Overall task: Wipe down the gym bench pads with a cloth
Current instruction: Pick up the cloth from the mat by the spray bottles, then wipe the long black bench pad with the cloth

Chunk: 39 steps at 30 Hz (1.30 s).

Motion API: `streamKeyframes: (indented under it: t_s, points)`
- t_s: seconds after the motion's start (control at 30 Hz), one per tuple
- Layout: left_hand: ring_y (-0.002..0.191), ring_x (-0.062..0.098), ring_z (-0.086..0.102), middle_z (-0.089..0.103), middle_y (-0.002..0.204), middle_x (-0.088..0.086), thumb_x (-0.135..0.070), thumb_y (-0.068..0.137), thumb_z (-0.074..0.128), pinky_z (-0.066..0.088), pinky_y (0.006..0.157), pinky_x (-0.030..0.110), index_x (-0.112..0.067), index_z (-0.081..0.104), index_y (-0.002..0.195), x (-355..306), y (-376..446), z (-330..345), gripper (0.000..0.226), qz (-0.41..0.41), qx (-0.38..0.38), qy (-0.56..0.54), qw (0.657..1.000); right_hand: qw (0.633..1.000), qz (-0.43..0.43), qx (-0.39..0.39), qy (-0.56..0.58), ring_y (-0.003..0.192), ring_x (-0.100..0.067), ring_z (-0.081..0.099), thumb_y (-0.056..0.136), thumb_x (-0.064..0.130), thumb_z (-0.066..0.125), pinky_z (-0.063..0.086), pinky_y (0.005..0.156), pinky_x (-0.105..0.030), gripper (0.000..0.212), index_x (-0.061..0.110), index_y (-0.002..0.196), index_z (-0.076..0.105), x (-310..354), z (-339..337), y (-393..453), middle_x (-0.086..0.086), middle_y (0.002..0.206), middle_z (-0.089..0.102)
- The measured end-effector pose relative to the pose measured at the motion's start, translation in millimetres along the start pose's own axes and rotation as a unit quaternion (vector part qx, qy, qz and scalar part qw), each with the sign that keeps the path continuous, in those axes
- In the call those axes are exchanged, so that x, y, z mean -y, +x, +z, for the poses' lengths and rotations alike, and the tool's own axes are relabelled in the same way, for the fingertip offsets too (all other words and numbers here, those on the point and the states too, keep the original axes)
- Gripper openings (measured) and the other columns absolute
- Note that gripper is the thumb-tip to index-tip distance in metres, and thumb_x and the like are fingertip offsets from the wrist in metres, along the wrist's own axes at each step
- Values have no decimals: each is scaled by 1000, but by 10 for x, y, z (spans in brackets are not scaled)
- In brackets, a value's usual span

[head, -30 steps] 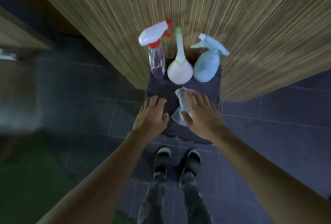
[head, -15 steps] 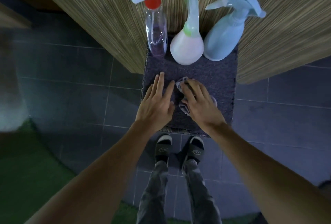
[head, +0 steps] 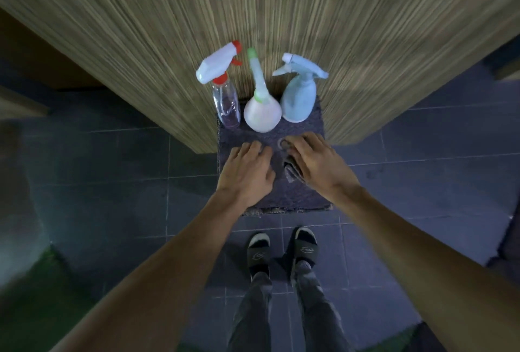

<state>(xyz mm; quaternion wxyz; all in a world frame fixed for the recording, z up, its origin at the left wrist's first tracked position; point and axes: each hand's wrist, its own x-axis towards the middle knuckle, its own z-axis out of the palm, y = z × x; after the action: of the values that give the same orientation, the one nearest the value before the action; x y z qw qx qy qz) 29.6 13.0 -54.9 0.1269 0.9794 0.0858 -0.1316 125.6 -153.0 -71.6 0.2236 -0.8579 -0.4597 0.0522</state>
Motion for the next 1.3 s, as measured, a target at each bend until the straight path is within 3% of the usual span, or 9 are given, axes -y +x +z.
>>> streamKeyframes:
  t_s: [0.1, 0.33, 0.43, 0.6, 0.77, 0.9, 1.17, 1.3]
  points:
    - [120, 32, 51, 56, 128, 13, -25, 98, 49, 38, 103, 44, -9, 57, 128, -279, -23, -279, 35, 43, 2, 7, 999, 998, 34, -49, 3, 92, -40, 61, 104, 28, 41, 52, 65, -44, 37, 4, 125, 59, 41, -437, -144, -19, 107, 61]
    - [115, 35, 53, 59, 119, 14, -20, 95, 52, 37, 97, 45, -7, 59, 120, -1225, -37, -803, 29, 166, -8, 30, 986, 980, 143, -134, -15, 93, -42, 59, 104, 26, 44, 53, 72, -50, 36, 0, 122, 62, 8, -1487, -934, -20, 108, 61]
    - [113, 34, 54, 59, 117, 12, -18, 93, 50, 36, 97, 42, -10, 58, 111, -1832, 33, -965, 21, 221, 6, 58, 974, 968, 186, -161, -43, 90, -40, 59, 106, 28, 38, 53, 79, -48, 41, 0, 126, 61, -90, -1939, -1444, -18, 107, 60]
    - [116, 34, 54, 59, 120, 11, -24, 96, 50, 39, 99, 44, -13, 59, 117, -3159, 257, -1125, 26, 323, 10, 62, 944, 932, 276, -214, -97, 96, -36, 57, 110, 31, 34, 51, 85, -46, 41, 6, 134, 56, -398, -2667, -2537, -12, 112, 58]
    - [115, 30, 53, 60, 122, 7, -30, 101, 48, 40, 99, 46, -15, 57, 119, -4753, 314, -1210, 24, 452, 13, 70, 889, 890, 370, -183, -193, 100, -33, 54, 112, 32, 30, 46, 91, -46, 39, 10, 134, 54, -793, -3246, -3805, -10, 123, 59]
    - [114, 29, 55, 61, 121, 6, -31, 100, 49, 41, 99, 45, -16, 59, 120, -5918, 157, -1137, 26, 540, 13, 98, 836, 831, 464, -231, -201, 98, -29, 53, 110, 37, 28, 47, 94, -41, 44, 11, 132, 55, -895, -3630, -4685, -9, 115, 58]
    - [115, 24, 54, 59, 119, 0, -37, 102, 48, 39, 103, 41, -21, 59, 122, -7923, -282, -759, 27, 669, 90, 125, 728, 726, 606, -247, -211, 108, -25, 52, 107, 40, 32, 43, 98, -40, 35, 21, 132, 49, -1213, -4026, -6288, 0, 128, 54]
    - [111, 24, 55, 59, 115, 0, -37, 101, 50, 39, 101, 40, -21, 61, 122, -8921, -354, -483, 29, 716, 99, 139, 677, 669, 662, -270, -203, 109, -27, 53, 105, 40, 28, 46, 96, -43, 42, 19, 131, 53, -1466, -4261, -6943, -3, 130, 55]
